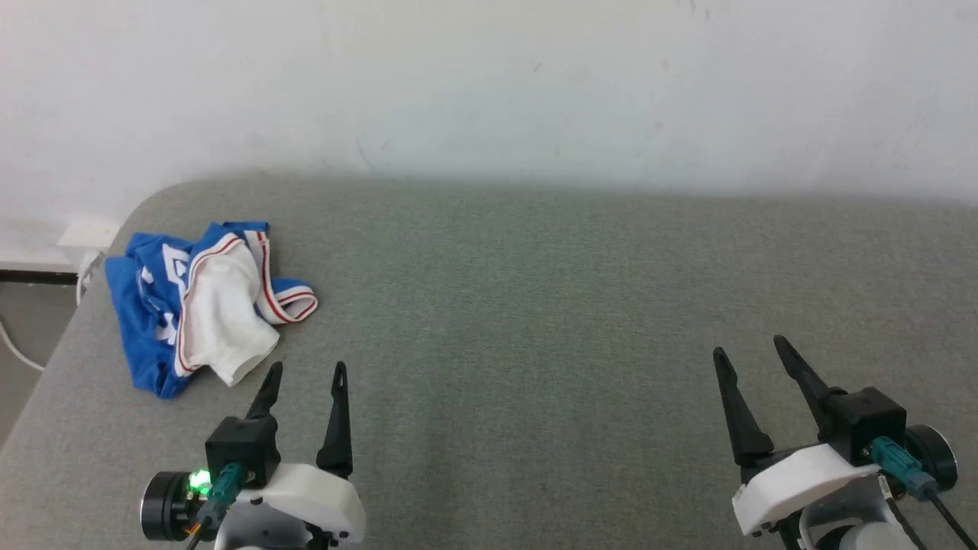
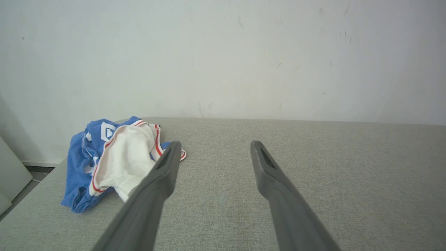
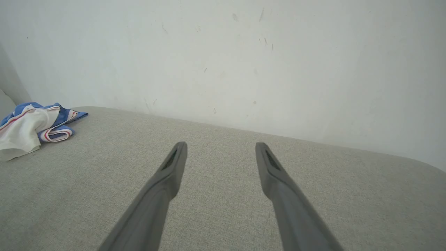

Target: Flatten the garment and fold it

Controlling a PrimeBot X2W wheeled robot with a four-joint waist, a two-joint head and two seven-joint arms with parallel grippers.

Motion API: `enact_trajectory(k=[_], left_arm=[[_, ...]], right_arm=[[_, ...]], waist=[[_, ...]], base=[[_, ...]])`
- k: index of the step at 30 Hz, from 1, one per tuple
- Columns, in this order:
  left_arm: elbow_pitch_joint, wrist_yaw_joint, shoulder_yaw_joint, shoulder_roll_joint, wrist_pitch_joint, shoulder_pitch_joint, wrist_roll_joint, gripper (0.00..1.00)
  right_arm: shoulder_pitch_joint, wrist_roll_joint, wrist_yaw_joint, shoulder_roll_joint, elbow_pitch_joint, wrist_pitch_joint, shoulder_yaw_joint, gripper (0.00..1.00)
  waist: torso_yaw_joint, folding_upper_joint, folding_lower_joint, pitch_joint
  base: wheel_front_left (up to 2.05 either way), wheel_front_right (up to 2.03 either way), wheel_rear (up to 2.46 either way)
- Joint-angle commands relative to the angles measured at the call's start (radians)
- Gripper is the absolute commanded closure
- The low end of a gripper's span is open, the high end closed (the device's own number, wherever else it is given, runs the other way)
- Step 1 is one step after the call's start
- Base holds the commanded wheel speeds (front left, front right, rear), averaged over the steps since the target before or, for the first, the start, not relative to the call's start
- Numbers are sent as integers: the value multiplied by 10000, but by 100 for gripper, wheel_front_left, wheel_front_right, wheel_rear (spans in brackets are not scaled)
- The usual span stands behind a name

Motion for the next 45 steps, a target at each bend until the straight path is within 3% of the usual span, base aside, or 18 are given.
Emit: enact_trajectory(k=[1, 45], left_arm=[[56, 50, -39, -3, -94, 88, -77, 0], [493, 18, -343, -5, -993, 470, -281, 0]], right_arm=[[35, 109, -3, 16, 79, -129, 10, 0], [82, 876, -7, 33, 1126, -1026, 897, 0]], waist=[[174, 0, 0, -22], [3006, 0, 0, -403]], base=[[0, 0, 0], [0, 0, 0]])
